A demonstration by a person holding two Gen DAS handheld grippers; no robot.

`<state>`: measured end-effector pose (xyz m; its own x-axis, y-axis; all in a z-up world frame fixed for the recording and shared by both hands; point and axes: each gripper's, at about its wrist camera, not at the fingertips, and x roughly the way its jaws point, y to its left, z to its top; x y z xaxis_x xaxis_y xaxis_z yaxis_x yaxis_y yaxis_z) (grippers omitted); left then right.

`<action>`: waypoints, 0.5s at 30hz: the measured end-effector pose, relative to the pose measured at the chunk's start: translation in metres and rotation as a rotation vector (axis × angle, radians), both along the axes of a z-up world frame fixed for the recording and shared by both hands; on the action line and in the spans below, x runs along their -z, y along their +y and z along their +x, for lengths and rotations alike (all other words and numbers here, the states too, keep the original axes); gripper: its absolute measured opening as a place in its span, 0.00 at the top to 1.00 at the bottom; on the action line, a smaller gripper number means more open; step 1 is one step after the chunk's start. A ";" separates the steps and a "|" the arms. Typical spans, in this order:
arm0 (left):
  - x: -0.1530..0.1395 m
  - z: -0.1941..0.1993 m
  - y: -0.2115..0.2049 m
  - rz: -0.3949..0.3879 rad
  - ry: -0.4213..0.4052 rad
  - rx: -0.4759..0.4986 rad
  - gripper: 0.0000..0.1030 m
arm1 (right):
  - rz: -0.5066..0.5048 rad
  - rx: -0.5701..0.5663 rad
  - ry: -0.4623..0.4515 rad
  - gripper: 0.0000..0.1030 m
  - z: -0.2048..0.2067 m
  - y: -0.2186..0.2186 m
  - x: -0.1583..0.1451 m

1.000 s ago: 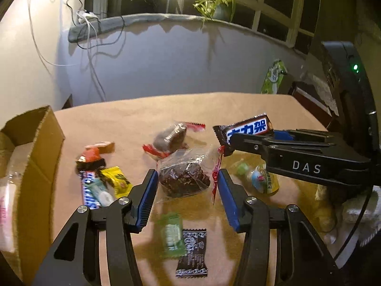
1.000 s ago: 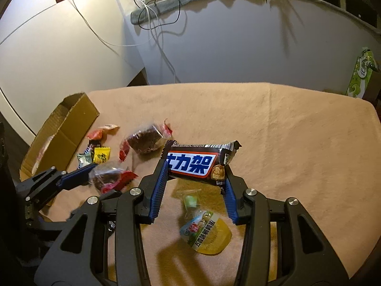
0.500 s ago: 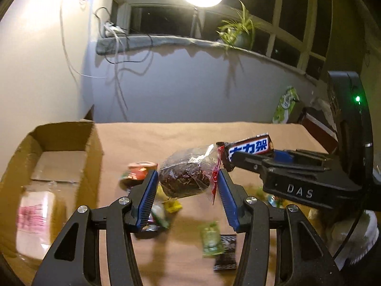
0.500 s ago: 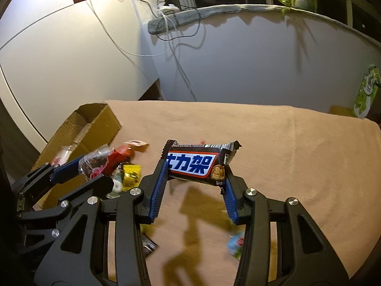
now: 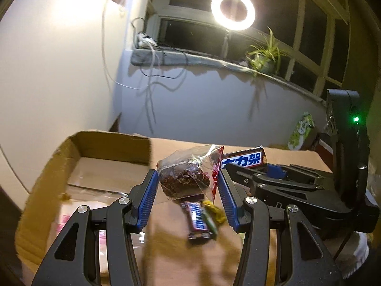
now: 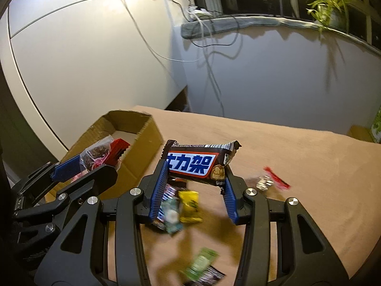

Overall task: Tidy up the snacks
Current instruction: 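Carry the cake into the box and release with the left gripper while the right releases the Snickers there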

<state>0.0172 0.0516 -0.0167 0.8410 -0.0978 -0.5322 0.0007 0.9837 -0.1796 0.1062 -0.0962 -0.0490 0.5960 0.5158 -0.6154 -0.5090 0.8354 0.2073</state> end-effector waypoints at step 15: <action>0.009 -0.009 0.081 -0.026 0.014 -0.151 0.51 | -0.001 -0.109 -0.001 0.56 0.008 0.095 -0.001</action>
